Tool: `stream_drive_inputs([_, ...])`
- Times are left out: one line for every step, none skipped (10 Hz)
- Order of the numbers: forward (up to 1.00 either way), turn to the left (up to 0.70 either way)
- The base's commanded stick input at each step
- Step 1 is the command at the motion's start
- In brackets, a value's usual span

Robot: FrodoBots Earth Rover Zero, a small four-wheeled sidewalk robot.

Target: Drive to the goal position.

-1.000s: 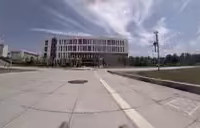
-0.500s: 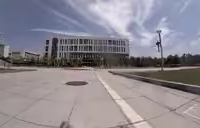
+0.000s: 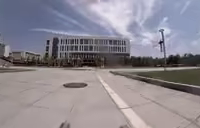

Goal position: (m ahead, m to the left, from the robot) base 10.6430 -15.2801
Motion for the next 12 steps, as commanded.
stream_drive_inputs([0.7,0.0])
stream_drive_inputs([0.7,0.0])
stream_drive_inputs([0.7,0.0])
stream_drive_inputs([0.7,0.0])
stream_drive_inputs([0.7,0.0])
stream_drive_inputs([0.7,0.0])
stream_drive_inputs([0.7,0.0])
stream_drive_inputs([0.7,0.0])
stream_drive_inputs([0.7,0.0])
stream_drive_inputs([0.7,0.0])
stream_drive_inputs([0.7,0.0])
stream_drive_inputs([0.7,0.0])
